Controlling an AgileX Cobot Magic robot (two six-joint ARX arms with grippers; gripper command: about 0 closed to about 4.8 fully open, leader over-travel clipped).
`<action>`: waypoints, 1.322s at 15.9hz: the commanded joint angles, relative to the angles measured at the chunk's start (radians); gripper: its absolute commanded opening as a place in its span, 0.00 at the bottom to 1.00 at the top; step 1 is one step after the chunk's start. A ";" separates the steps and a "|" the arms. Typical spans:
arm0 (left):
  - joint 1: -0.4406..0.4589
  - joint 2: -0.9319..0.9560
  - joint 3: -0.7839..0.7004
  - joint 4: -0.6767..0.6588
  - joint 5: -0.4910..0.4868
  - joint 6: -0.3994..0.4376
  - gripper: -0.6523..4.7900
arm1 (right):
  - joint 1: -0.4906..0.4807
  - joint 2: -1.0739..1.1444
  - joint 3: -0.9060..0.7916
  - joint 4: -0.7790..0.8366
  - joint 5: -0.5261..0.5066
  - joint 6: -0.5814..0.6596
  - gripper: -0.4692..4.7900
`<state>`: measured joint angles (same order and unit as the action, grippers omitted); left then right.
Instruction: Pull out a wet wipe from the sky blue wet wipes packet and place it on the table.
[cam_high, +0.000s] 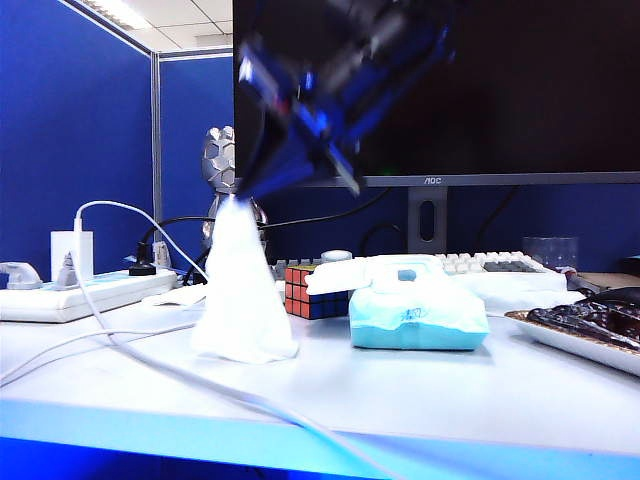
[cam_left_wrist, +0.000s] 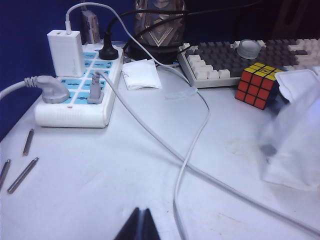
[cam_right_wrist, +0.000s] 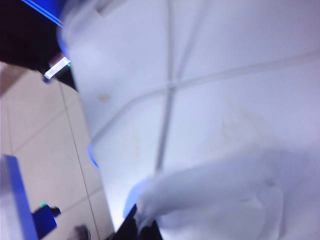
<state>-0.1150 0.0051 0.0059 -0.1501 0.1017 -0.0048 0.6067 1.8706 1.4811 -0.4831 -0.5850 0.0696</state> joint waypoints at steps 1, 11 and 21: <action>0.001 -0.003 -0.001 -0.010 0.004 -0.004 0.12 | 0.008 -0.002 0.006 0.013 0.003 -0.023 0.45; 0.001 -0.003 -0.001 -0.010 0.004 -0.004 0.12 | 0.007 -0.036 0.216 0.002 0.037 -0.022 0.08; 0.001 -0.003 -0.001 -0.010 0.004 -0.004 0.12 | 0.008 -0.492 0.505 -0.138 0.438 -0.113 0.08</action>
<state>-0.1150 0.0051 0.0059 -0.1501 0.1017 -0.0048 0.6136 1.4193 1.9827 -0.6064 -0.1875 -0.0284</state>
